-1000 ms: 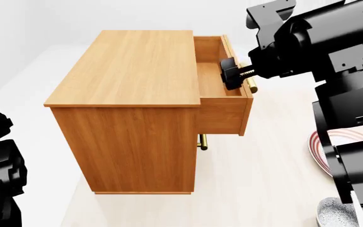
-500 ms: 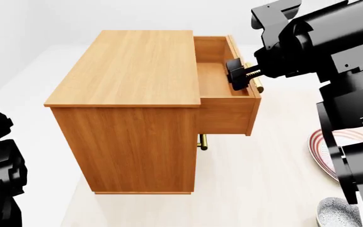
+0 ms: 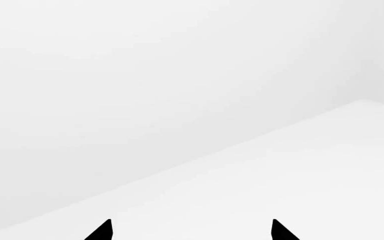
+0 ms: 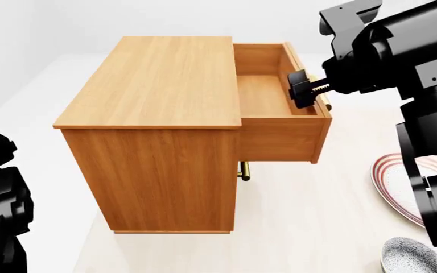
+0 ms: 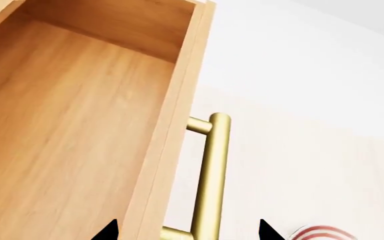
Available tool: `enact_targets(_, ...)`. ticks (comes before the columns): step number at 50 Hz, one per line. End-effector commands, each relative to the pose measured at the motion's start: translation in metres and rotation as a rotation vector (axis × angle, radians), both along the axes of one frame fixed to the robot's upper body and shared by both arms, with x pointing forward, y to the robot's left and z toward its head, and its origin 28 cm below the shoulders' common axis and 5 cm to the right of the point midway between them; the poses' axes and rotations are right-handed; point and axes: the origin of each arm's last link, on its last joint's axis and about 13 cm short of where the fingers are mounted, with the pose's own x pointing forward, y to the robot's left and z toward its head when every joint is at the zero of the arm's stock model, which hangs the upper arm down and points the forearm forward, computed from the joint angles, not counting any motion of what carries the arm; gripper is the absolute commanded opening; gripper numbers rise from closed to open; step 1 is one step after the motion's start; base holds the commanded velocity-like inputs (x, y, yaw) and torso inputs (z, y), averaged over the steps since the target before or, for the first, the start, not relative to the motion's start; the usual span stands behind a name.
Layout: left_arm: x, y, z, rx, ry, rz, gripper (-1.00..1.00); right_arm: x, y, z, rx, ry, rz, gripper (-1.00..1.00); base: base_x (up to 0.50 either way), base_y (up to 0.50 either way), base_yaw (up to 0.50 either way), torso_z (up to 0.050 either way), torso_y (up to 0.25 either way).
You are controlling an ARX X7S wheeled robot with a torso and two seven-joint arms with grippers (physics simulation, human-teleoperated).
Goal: Open the top drawer of the cabinet and put the bowl in it.
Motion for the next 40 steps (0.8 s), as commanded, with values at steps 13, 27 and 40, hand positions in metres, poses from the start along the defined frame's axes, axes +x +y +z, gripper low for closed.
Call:
enact_targets(13,0.0,0.0,0.0,0.0,-0.001,-0.001,1.0,0.002,-0.025,-0.008,-0.108,-0.003,-0.116,1.0,0.0,0.0,0.0,0.0,0.0)
enact_targets(27,0.0,0.0,0.0,0.001,0.0,-0.001,1.0,0.001,-0.034,-0.004,-0.108,-0.01,-0.151,1.0,0.0,0.0,0.0,0.0,0.0)
enact_targets(40,0.001,-0.001,0.0,0.002,-0.002,-0.002,1.0,-0.001,-0.045,-0.003,-0.126,-0.015,-0.192,1.0,0.0,0.0,0.0,0.0,0.0)
